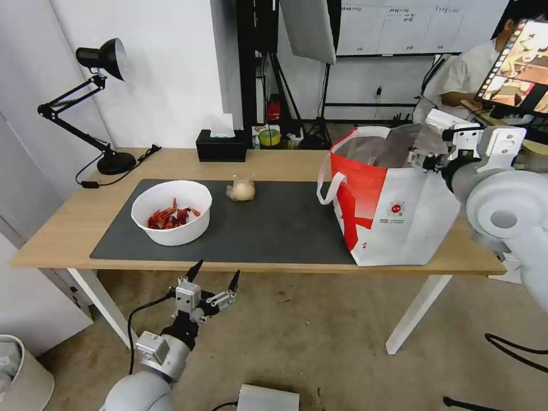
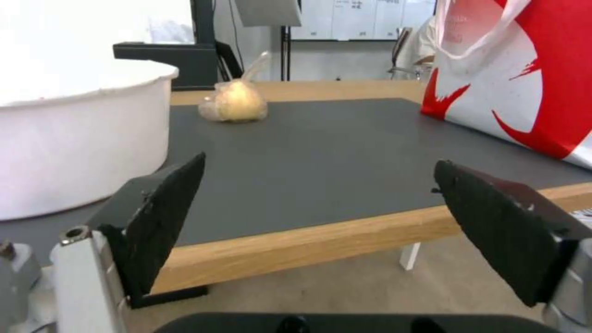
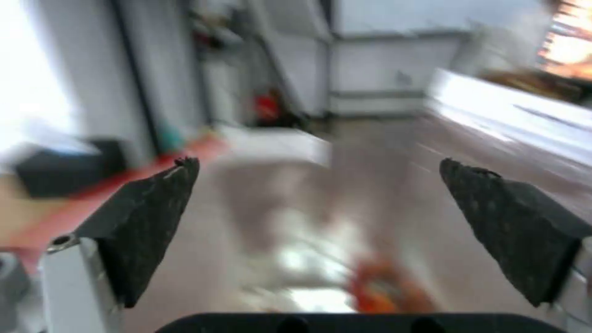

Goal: Pick up the trash from the table and place it into the takeout bag.

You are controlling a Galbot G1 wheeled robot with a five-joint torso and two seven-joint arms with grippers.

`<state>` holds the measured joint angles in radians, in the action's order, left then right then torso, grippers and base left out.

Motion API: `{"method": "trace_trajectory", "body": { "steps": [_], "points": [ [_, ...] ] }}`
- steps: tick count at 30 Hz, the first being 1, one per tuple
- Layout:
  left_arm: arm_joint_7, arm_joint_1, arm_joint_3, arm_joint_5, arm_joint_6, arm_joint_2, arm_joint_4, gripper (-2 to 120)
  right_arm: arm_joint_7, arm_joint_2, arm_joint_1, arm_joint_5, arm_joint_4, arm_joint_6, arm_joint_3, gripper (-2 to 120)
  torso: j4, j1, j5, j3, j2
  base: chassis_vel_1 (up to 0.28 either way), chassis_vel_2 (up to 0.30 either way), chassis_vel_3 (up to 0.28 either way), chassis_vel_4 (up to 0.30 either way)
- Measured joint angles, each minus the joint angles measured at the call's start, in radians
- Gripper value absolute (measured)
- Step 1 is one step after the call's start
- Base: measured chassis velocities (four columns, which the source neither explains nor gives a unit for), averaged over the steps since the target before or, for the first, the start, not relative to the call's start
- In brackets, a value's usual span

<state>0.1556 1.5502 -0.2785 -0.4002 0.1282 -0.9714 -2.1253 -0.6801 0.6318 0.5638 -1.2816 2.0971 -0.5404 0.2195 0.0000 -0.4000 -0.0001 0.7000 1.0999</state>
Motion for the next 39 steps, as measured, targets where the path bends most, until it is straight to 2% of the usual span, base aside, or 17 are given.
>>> {"method": "trace_trajectory", "body": {
  "steps": [1, 2, 4, 5, 7, 8, 10, 12, 16, 24, 34, 37, 39],
  "points": [
    [0.0, 0.0, 0.0, 0.0, 0.0, -0.001, 0.0, 100, 0.068, 0.002, 0.007, 0.009, 0.01, 0.032, -0.002, 100, 0.0003, 0.0, -0.0001, 0.0, 0.0, 0.0, 0.0, 0.0, 0.0],
    [0.0, 0.0, 0.0, 0.0, 0.0, -0.001, 0.0, 100, 0.068, 0.002, 0.007, 0.009, 0.01, 0.032, -0.002, 100, 0.0003, 0.0, -0.0001, 0.0, 0.0, 0.0, 0.0, 0.0, 0.0],
    [0.0, 0.0, -0.001, 0.001, 0.001, -0.004, 0.0, 100, 0.22, -0.005, 0.051, 0.035, 0.021, 0.092, -0.001, 100, 0.0002, 0.0, 0.0, 0.0, 0.0, 0.0, 0.0, 0.0, 0.0],
    [0.0, 0.0, -0.001, 0.001, 0.001, -0.004, 0.0, 100, 0.22, -0.005, 0.051, 0.035, 0.021, 0.092, -0.001, 100, 0.0002, 0.0, 0.0, 0.0, 0.0, 0.0, 0.0, 0.0, 0.0],
    [0.0, -0.001, -0.002, 0.001, 0.002, -0.005, 0.0, 100, 0.4, -0.024, 0.11, 0.079, 0.028, 0.144, 0.008, 100, 0.0, 0.0, 0.0, 0.0, 0.0, 0.0, 0.0, 0.0, 0.0],
    [0.0, -0.001, -0.002, 0.001, 0.002, -0.005, 0.0, 100, 0.4, -0.024, 0.11, 0.079, 0.028, 0.144, 0.008, 100, 0.0, 0.0, 0.0, 0.0, 0.0, 0.0, 0.0, 0.0, 0.0],
    [0.0, -0.001, -0.003, 0.001, 0.003, -0.005, 0.0, 100, 0.527, -0.038, 0.164, 0.132, 0.037, 0.186, 0.011, 100, -0.0002, 0.0, 0.0002, 0.0, 0.0, 0.0, 0.0, 0.0, 0.0],
    [0.0, -0.003, -0.003, 0.001, 0.003, -0.005, 0.0, 100, 0.612, -0.048, 0.208, 0.185, 0.053, 0.207, 0.012, 100, -0.0001, 0.0, 0.0, 0.0, 0.0, 0.0, 0.0, 0.0, 0.0],
    [0.0, -0.005, -0.002, 0.0, 0.004, -0.004, 0.0, 100, 0.682, -0.057, 0.262, 0.25, 0.076, 0.229, 0.011, 100, 0.0, 0.0, 0.0, 0.0, 0.0, 0.0, 0.0, 0.0, 0.0],
    [-0.001, -0.007, 0.002, 0.0, 0.005, -0.006, 0.0, 100, 0.693, -0.042, 0.379, 0.337, 0.097, 0.269, 0.014, 100, -0.0001, 0.0, 0.0, 0.0, 0.0, 0.0, 0.0, 0.0, 0.0],
    [-0.003, -0.003, -0.006, 0.0, 0.006, -0.009, 0.0, 100, 0.606, 0.052, 0.546, 0.47, 0.078, 0.372, -0.026, 100, 0.0001, 0.0, 0.0, 0.0, 0.0, 0.0, 0.0, 0.0, 0.0],
    [-0.003, -0.002, -0.009, 0.0, 0.01, -0.007, 0.001, 100, 0.592, 0.097, 0.653, 0.567, 0.047, 0.454, -0.04, 100, 0.0, 0.0, 0.0, 0.0, 0.0, 0.0, 0.0, 0.0, 0.0],
    [-0.003, -0.003, -0.007, 0.0, 0.01, -0.007, 0.002, 100, 0.592, 0.115, 0.681, 0.592, 0.034, 0.473, -0.043, 100, -0.0001, 0.0, 0.0001, 0.0, 0.0, 0.0, 0.0, 0.0, 0.0]
  ]
}}
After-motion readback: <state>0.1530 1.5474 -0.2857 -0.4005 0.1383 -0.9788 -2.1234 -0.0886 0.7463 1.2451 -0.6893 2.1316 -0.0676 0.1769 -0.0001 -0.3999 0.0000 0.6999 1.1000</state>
